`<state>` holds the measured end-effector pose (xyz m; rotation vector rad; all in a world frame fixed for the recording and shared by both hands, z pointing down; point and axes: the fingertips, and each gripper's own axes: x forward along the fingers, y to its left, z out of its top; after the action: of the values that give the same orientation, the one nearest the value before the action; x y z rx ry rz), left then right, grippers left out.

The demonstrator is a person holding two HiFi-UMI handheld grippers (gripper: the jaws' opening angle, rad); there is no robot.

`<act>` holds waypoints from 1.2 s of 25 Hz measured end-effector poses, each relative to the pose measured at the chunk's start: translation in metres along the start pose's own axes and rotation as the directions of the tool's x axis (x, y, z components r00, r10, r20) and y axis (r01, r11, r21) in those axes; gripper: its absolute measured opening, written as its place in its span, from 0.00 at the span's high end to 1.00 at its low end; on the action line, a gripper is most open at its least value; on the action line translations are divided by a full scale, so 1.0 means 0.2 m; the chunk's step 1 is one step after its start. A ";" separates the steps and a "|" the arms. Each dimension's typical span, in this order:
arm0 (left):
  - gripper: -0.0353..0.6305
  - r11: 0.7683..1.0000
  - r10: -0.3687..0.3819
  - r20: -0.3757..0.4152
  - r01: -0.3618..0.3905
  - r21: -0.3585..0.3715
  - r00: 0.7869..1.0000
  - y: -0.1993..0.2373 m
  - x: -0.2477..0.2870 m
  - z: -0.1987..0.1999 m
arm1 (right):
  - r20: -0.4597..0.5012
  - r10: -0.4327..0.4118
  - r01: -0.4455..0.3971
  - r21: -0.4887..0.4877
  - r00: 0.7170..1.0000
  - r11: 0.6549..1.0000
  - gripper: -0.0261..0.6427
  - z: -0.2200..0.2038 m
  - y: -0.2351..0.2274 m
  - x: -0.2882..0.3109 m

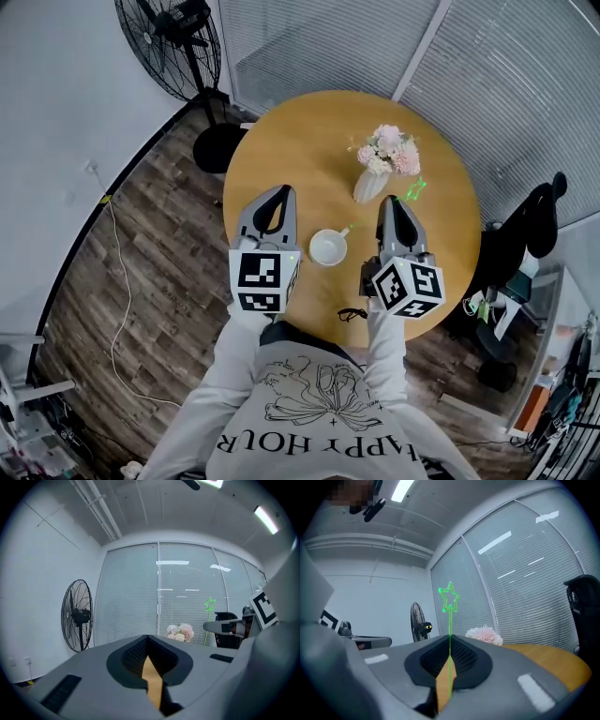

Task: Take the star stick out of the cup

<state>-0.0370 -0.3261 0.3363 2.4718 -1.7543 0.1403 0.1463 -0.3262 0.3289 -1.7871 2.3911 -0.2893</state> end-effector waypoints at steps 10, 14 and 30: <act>0.94 1.000 0.001 0.021 -0.001 0.007 1.000 0.02 -0.02 0.04 | 0.017 0.010 -0.010 0.005 1.000 1.000 0.94 0.03 0.04 -0.01; 0.94 1.000 -0.001 0.025 0.001 0.008 1.000 0.02 -0.02 0.05 | 0.017 0.011 -0.011 0.004 1.000 1.000 0.94 0.04 0.04 -0.01; 0.94 1.000 -0.001 0.035 0.001 0.008 0.999 0.02 -0.03 0.08 | 0.010 0.013 -0.013 0.002 1.000 1.000 0.94 0.04 0.04 -0.01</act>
<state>-0.0424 -0.3245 0.3206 2.4957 -1.7692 0.1055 0.1405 -0.3229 0.3196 -1.7676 2.3940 -0.2803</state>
